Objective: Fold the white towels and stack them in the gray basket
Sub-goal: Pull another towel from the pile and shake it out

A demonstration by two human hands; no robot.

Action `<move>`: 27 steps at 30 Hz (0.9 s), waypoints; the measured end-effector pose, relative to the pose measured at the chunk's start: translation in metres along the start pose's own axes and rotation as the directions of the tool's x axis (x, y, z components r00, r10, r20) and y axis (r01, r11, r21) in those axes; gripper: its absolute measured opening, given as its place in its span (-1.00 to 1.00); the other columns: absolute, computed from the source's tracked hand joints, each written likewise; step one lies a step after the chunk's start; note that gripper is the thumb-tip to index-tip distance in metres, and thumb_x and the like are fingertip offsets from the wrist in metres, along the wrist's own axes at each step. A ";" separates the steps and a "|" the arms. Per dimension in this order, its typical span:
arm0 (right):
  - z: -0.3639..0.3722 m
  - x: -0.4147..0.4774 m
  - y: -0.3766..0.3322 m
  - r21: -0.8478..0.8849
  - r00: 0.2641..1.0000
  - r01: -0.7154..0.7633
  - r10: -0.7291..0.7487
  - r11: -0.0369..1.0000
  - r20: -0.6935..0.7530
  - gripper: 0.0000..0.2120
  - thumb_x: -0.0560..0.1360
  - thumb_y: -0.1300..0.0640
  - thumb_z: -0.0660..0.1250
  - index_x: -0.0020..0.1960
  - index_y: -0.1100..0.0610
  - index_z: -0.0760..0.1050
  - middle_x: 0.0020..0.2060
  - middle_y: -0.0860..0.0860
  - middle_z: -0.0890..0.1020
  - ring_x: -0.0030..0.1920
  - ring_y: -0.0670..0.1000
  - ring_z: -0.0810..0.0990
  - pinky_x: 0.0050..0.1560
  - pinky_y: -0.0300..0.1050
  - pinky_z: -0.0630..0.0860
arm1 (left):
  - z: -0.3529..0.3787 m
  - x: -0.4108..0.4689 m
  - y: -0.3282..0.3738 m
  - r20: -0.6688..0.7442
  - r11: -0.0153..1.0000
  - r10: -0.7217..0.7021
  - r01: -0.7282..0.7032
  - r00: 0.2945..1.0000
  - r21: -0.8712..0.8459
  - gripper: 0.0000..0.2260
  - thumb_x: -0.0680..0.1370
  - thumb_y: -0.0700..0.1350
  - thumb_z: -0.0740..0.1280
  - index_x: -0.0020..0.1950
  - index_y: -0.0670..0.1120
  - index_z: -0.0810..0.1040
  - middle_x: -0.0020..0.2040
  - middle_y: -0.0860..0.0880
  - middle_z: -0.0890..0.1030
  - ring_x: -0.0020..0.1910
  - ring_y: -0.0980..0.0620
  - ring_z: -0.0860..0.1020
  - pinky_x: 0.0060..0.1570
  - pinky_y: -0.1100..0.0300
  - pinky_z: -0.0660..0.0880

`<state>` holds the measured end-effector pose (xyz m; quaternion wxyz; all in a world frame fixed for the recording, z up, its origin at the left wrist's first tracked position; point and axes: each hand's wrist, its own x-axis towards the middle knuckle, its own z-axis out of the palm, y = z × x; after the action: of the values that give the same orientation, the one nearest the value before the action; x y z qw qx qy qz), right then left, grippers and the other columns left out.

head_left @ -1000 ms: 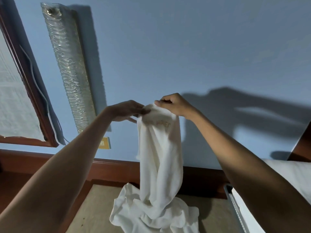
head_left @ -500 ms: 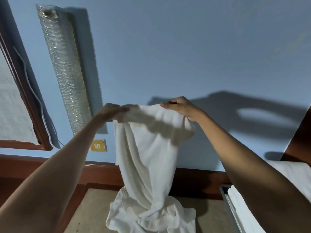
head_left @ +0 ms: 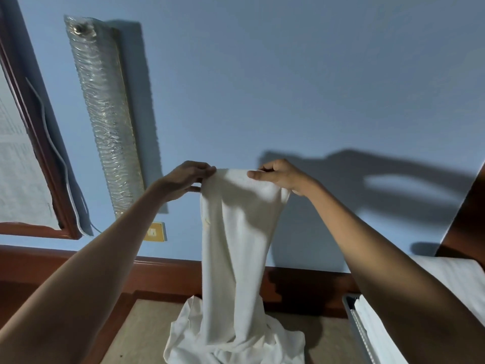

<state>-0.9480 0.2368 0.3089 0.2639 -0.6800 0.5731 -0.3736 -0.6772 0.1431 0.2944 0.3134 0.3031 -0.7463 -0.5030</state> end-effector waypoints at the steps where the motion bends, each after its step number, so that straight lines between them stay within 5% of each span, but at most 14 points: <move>1: 0.000 0.002 -0.003 0.024 0.999 0.033 -0.033 0.999 -0.019 -0.62 0.43 -0.21 0.53 -0.36 0.01 0.49 -0.31 -0.03 0.27 -0.25 -0.03 0.24 -0.22 -0.06 0.12 | 0.007 0.000 0.002 0.031 1.000 -0.006 0.006 1.000 0.001 -0.48 0.50 0.15 0.48 0.13 -0.30 0.56 -0.05 -0.09 0.60 -0.01 -0.04 0.58 0.09 -0.04 0.52; 5: 0.005 0.006 -0.022 0.058 0.997 0.071 -0.068 0.996 -0.044 -0.52 0.38 -0.26 0.55 -0.23 0.18 0.58 -0.34 0.00 0.36 -0.27 -0.01 0.33 -0.22 -0.10 0.23 | 0.037 -0.005 0.015 0.236 0.998 -0.055 0.049 0.970 0.033 -0.82 0.48 0.06 0.55 -0.01 0.01 0.71 -0.02 -0.01 0.66 0.01 0.05 0.62 0.10 0.09 0.54; 8: 0.003 0.001 -0.020 0.038 1.000 0.022 -0.022 0.999 -0.010 -0.67 0.41 -0.18 0.56 -0.21 0.08 0.62 -0.35 -0.08 0.47 -0.30 -0.08 0.42 -0.25 -0.21 0.32 | 0.035 -0.007 0.013 0.220 0.999 0.004 0.008 0.975 -0.052 -0.67 0.52 0.14 0.49 0.01 -0.13 0.61 -0.04 -0.04 0.58 0.03 0.02 0.57 0.18 0.03 0.51; 11: 0.000 -0.007 -0.006 0.039 0.982 -0.100 0.093 0.994 0.163 -0.77 0.48 0.01 0.55 -0.33 -0.04 0.62 -0.37 -0.19 0.55 -0.25 -0.17 0.55 -0.07 -0.22 0.52 | 0.022 -0.010 0.012 0.170 0.990 0.011 0.013 0.985 -0.143 -0.45 0.37 0.24 0.59 0.05 -0.16 0.56 -0.09 -0.04 0.56 -0.05 0.02 0.55 0.01 0.11 0.51; 13: 0.000 -0.007 -0.004 0.124 0.991 -0.067 0.053 0.990 0.119 -0.76 0.48 0.11 0.54 -0.33 -0.01 0.61 -0.36 -0.17 0.57 -0.21 -0.18 0.58 0.08 -0.19 0.57 | 0.019 -0.013 0.015 0.172 0.997 -0.016 0.028 0.985 -0.072 -0.50 0.40 0.22 0.57 0.05 -0.17 0.63 -0.09 -0.07 0.58 -0.10 0.00 0.54 -0.07 0.13 0.48; 14: 0.001 -0.008 -0.006 0.205 0.998 -0.037 0.027 0.978 0.049 -0.85 0.46 0.12 0.55 -0.23 0.03 0.62 -0.28 -0.11 0.61 -0.16 -0.15 0.61 0.14 -0.15 0.59 | 0.020 -0.014 0.017 0.186 0.999 -0.025 0.028 0.982 -0.015 -0.57 0.47 0.17 0.54 0.06 -0.18 0.66 -0.08 -0.09 0.59 -0.10 -0.02 0.55 -0.07 0.11 0.47; 16: 0.007 -0.010 -0.011 0.339 1.000 0.000 0.006 0.941 -0.015 -0.72 0.41 0.05 0.58 -0.02 0.17 0.59 -0.12 0.03 0.63 -0.06 -0.12 0.66 0.10 -0.17 0.60 | 0.022 -0.015 0.022 0.172 0.998 0.005 -0.016 0.985 0.062 -0.65 0.56 0.11 0.46 0.00 -0.20 0.66 -0.12 -0.12 0.55 -0.13 -0.05 0.51 -0.13 0.09 0.42; 18: 0.022 -0.015 -0.009 0.370 0.995 -0.093 0.076 0.924 0.061 -0.71 0.44 0.02 0.55 0.05 0.14 0.61 -0.03 0.01 0.67 0.01 -0.12 0.67 0.12 -0.14 0.59 | 0.024 -0.014 0.029 0.092 0.997 0.070 -0.073 0.993 0.035 -0.71 0.60 0.07 0.42 -0.10 -0.16 0.61 -0.18 -0.09 0.49 -0.19 -0.04 0.45 -0.24 0.11 0.35; 22: 0.049 -0.026 0.002 0.342 0.973 -0.190 0.130 0.920 0.193 -0.86 0.59 0.10 0.42 0.09 0.16 0.60 -0.03 0.03 0.70 0.02 0.00 0.68 0.17 0.03 0.64 | 0.017 -0.012 0.032 -0.079 0.995 0.043 -0.050 0.996 -0.082 -0.80 0.66 -0.02 0.34 0.00 -0.15 0.58 -0.13 -0.07 0.57 -0.06 -0.08 0.54 -0.16 0.09 0.50; 27: 0.051 -0.026 -0.015 0.388 0.997 -0.063 0.039 0.920 0.070 -0.86 0.64 0.08 0.36 0.08 0.15 0.57 -0.04 0.01 0.69 -0.04 -0.04 0.66 0.05 -0.10 0.63 | 0.011 -0.029 0.025 0.029 0.994 -0.026 0.023 0.999 0.111 -0.62 0.60 0.10 0.42 0.07 -0.24 0.67 -0.18 -0.07 0.64 -0.23 0.01 0.58 -0.29 0.20 0.47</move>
<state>-0.8999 0.2621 0.2859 0.4209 -0.6097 0.4966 -0.4522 -0.6716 0.1794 0.3096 0.2785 0.3212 -0.7740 -0.4693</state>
